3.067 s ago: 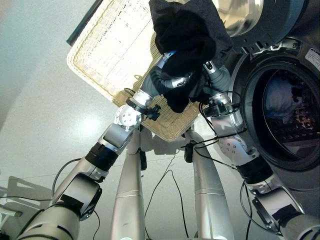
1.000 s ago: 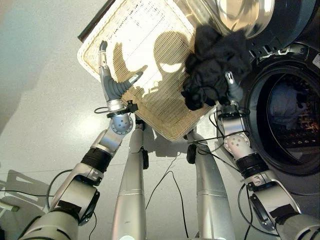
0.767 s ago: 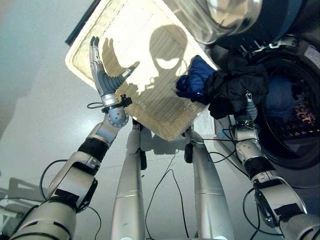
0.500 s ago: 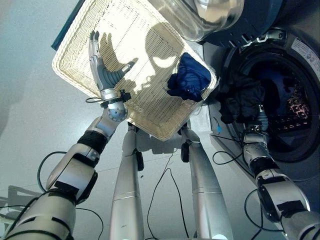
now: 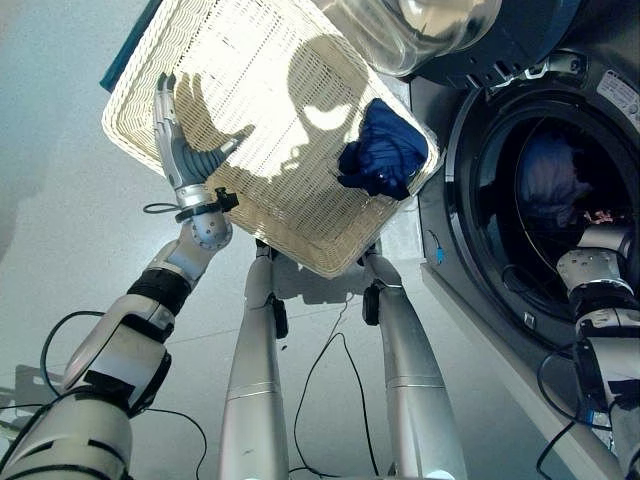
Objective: Put the clothes into the washing machine.
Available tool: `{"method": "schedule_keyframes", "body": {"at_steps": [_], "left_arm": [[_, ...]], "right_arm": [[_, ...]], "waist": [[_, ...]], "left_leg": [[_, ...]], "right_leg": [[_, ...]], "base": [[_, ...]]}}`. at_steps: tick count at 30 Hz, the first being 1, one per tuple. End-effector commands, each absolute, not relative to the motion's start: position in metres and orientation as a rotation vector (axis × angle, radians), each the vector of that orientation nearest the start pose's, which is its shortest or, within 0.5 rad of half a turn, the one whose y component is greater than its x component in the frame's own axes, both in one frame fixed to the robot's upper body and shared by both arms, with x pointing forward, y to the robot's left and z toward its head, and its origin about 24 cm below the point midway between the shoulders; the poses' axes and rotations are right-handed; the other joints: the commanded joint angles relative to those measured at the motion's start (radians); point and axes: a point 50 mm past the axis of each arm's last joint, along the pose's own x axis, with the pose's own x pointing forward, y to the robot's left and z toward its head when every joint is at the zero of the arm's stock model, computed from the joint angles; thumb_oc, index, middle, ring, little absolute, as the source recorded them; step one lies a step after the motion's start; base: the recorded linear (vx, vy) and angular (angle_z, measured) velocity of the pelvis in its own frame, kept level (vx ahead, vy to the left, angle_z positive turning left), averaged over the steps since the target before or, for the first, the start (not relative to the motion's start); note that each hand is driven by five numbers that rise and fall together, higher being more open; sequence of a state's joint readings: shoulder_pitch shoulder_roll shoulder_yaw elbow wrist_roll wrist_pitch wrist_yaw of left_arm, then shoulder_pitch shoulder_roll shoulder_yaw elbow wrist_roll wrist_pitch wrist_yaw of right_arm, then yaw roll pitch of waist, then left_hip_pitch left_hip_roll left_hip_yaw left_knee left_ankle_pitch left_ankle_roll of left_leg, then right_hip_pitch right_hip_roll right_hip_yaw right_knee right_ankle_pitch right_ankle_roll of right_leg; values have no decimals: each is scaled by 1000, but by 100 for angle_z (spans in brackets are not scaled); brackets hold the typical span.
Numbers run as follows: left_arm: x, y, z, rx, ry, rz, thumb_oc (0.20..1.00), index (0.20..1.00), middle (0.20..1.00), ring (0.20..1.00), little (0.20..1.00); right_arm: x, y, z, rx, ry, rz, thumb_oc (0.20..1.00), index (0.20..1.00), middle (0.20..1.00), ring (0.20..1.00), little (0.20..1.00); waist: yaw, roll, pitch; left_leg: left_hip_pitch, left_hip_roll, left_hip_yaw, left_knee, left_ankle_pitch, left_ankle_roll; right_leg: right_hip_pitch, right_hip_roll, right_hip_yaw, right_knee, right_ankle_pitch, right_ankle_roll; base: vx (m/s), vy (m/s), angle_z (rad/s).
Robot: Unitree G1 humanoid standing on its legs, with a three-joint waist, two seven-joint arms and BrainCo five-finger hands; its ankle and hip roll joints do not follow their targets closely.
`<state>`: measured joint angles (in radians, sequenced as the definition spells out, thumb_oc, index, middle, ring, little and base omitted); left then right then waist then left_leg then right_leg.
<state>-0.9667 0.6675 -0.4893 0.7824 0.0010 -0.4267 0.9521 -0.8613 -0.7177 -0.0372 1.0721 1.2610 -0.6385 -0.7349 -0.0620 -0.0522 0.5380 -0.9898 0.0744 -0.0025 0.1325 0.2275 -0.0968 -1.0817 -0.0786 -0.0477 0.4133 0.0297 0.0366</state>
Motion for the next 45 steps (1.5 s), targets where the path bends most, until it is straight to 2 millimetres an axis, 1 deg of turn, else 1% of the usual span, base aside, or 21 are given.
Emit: {"method": "schedule_keyframes", "body": {"at_steps": [1, 3, 4, 5, 7, 9, 10, 12, 16, 18, 20, 21, 22, 27, 29, 30, 31, 32, 35, 41, 45], "left_arm": [[368, 229, 244, 525, -844, 643, 1000, 1000, 1000, 1000, 1000], [371, 226, 249, 535, -845, 625, 1000, 1000, 1000, 1000, 1000], [371, 226, 249, 535, -845, 625, 1000, 1000, 1000, 1000, 1000], [373, 220, 250, 547, -845, 609, 1000, 1000, 1000, 1000, 1000], [374, 218, 251, 549, -839, 601, 1000, 1000, 1000, 1000, 1000], [376, 212, 252, 546, -841, 597, 1000, 1000, 1000, 1000, 1000], [376, 210, 252, 544, -843, 594, 1000, 1000, 1000, 1000, 1000], [378, 205, 256, 543, -847, 588, 1000, 1000, 1000, 1000, 1000], [378, 205, 259, 545, -856, 592, 1000, 1000, 1000, 1000, 1000], [378, 202, 258, 534, -865, 603, 1000, 1000, 1000, 1000, 1000], [378, 201, 257, 531, -867, 607, 1000, 1000, 1000, 1000, 1000], [377, 200, 256, 521, -870, 617, 1000, 1000, 1000, 1000, 1000], [377, 200, 256, 521, -870, 617, 1000, 1000, 1000, 1000, 1000], [374, 199, 251, 503, -880, 651, 1000, 1000, 1000, 1000, 1000], [374, 200, 249, 496, -879, 657, 1000, 1000, 1000, 1000, 1000], [373, 200, 244, 489, -876, 665, 1000, 1000, 1000, 1000, 1000], [373, 200, 244, 489, -876, 665, 1000, 1000, 1000, 1000, 1000], [371, 199, 240, 485, -875, 671, 1000, 1000, 1000, 1000, 1000], [371, 198, 236, 481, -871, 678, 1000, 1000, 1000, 1000, 1000], [370, 196, 231, 472, -867, 686, 1000, 1000, 1000, 1000, 1000], [369, 193, 227, 471, -862, 683, 1000, 1000, 1000, 1000, 1000]], "right_arm": [[257, -456, 239, 631, -701, -1306, 1000, 1000, 1000, 1000, 1000], [270, -451, 229, 570, -567, -1255, 1000, 1000, 1000, 1000, 1000], [270, -451, 229, 570, -567, -1255, 1000, 1000, 1000, 1000, 1000], [285, -442, 223, 376, -416, -1220, 1000, 1000, 1000, 1000, 1000], [297, -433, 215, 293, -290, -1204, 1000, 1000, 1000, 1000, 1000], [309, -420, 212, -30, -180, -1184, 1000, 1000, 1000, 1000, 1000], [314, -415, 212, -79, -155, -1175, 1000, 1000, 1000, 1000, 1000], [326, -402, 214, -209, -129, -1138, 1000, 1000, 1000, 1000, 1000], [337, -385, 211, -253, -156, -1078, 1000, 1000, 1000, 1000, 1000], [349, -361, 206, -318, -215, -990, 1000, 1000, 1000, 1000, 1000], [351, -353, 204, -352, -232, -970, 1000, 1000, 1000, 1000, 1000], [356, -334, 199, -390, -273, -904, 1000, 1000, 1000, 1000, 1000], [356, -334, 199, -390, -272, -904, 1000, 1000, 1000, 1000, 1000], [361, -278, 173, -516, -351, -680, 1000, 1000, 1000, 1000, 1000], [360, -271, 168, -525, -357, -651, 1000, 1000, 1000, 1000, 1000], [356, -259, 155, -515, -354, -598, 1000, 1000, 1000, 1000, 1000], [356, -259, 155, -515, -354, -598, 1000, 1000, 1000, 1000, 1000], [352, -247, 145, -514, -360, -553, 1000, 1000, 1000, 1000, 1000], [348, -234, 137, -516, -374, -501, 1000, 1000, 1000, 1000, 1000], [341, -215, 137, -531, -453, -434, 1000, 1000, 1000, 1000, 1000], [333, -197, 152, -572, -595, -383, 1000, 1000, 1000, 1000, 1000]], "waist": [[-18, -52, -18], [-15, -52, -18], [-15, -52, -18], [-10, -46, -18], [-4, -40, -18], [-2, -33, -18], [1, -30, -18], [5, -19, -18], [3, -10, -18], [-4, -2, -18], [-7, -1, -18], [-14, 1, -18], [-14, 0, -18], [-34, 5, -18], [-36, 6, -18], [-43, 7, -18], [-43, 7, -18], [-47, 6, -18], [-54, 4, -18], [-62, 4, -18], [-63, 8, -18]], "left_leg": [[12, -57, -16, 138, -158, -10], [4, -64, -20, 135, -147, -7], [4, -64, -20, 135, -147, -7], [-1, -68, -20, 135, -146, -3], [7, -72, -22, 143, -161, -2], [3, -76, -23, 140, -158, 3], [-1, -77, -23, 142, -157, 3], [-9, -80, -20, 144, -157, 5], [-13, -81, -15, 140, -158, 6], [-15, -79, -4, 131, -155, 4], [-16, -79, -2, 129, -154, 3], [-18, -78, 6, 127, -153, 2], [-17, -78, 6, 126, -153, 2], [-19, -74, 28, 114, -146, -5], [-20, -73, 31, 114, -145, -7], [-18, -70, 36, 111, -143, -9], [-18, -70, 36, 111, -143, -9], [-18, -68, 41, 109, -141, -11], [-15, -64, 48, 106, -137, -14], [-9, -59, 56, 101, -129, -16], [-4, -60, 59, 95, -123, -16]], "right_leg": [[97, 19, -75, -187, 163, 125], [88, 15, -78, -191, 173, 122], [88, 15, -78, -191, 173, 122], [84, 12, -82, -191, 177, 122], [88, 15, -85, -184, 166, 123], [82, 13, -86, -183, 169, 120], [78, 13, -87, -182, 169, 120], [68, 9, -88, -178, 166, 121], [59, 8, -86, -176, 162, 121], [51, 10, -78, -175, 158, 120], [48, 10, -75, -174, 157, 120], [41, 12, -69, -171, 153, 120], [41, 11, -69, -171, 153, 120], [28, 17, -51, -168, 142, 117], [25, 17, -48, -165, 140, 117], [23, 20, -42, -162, 136, 115], [23, 20, -42, -162, 136, 115], [22, 22, -37, -160, 133, 113], [23, 24, -31, -160, 131, 112], [26, 26, -23, -160, 130, 112], [31, 28, -19, -160, 129, 113]], "base": [[26, -51, 7], [19, -46, 5], [25, -53, 5], [32, -43, 4], [31, -33, 7], [9, -19, 6], [4, -8, 4], [2, 2, 2], [-2, 10, 0], [-15, 69, 3], [-12, 67, 3], [-8, 63, 3], [-10, 68, 3], [-19, 51, 1], [-15, 44, -2], [-13, 41, -3], [-20, 51, -5], [-13, 27, -4], [-20, 33, -4], [-2, 3, -1], [-3, 6, -1]]}}
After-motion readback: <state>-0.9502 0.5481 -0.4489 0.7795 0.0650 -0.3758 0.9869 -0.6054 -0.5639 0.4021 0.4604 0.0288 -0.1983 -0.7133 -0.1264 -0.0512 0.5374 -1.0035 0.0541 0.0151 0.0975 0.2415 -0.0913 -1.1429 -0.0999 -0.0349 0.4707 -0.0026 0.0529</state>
